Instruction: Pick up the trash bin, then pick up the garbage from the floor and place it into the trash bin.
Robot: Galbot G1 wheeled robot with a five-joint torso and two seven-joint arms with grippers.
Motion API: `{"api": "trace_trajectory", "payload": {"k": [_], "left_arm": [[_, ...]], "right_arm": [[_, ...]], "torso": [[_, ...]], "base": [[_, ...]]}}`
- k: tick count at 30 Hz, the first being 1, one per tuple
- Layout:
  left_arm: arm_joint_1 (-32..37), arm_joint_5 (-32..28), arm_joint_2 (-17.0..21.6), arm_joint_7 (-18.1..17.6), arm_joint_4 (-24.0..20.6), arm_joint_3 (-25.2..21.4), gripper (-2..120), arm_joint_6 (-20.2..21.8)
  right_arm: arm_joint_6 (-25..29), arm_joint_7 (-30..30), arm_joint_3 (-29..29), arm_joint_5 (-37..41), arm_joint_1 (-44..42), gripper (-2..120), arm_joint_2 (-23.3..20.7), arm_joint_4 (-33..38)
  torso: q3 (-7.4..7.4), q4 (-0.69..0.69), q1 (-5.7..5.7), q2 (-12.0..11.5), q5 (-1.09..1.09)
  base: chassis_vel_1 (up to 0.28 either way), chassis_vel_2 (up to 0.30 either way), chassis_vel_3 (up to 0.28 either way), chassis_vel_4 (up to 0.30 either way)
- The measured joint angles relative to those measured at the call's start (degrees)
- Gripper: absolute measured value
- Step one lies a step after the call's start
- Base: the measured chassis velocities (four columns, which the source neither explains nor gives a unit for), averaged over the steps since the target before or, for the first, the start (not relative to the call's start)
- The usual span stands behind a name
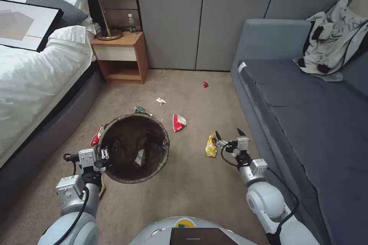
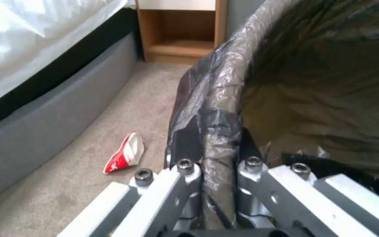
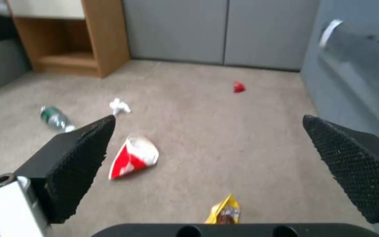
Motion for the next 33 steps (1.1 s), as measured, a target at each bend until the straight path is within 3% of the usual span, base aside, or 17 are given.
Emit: {"api": "trace_trajectory", "payload": {"k": [16, 33], "left_arm": [[-0.02, -1.02, 0.79, -0.14, 0.0, -0.3, 3, 1.04], [1.08, -0.89, 0.36, -0.16, 0.0, -0.79, 3, 1.24]], "right_arm": [[-1.56, -5.81, -6.19, 5.13, 8.39, 100, -1.21, -18.14], [-0.84, -6.82, -11.65, 6.11, 20.05, 100, 0.7, -35.09]], "torso": [[0.0, 0.0, 0.0, 0.0, 0.0], [0.01, -0.01, 0.0, 0.0, -0.01]], "base": [[0.0, 0.0, 0.0, 0.0], [0.0, 0.0, 0.0, 0.0]]}}
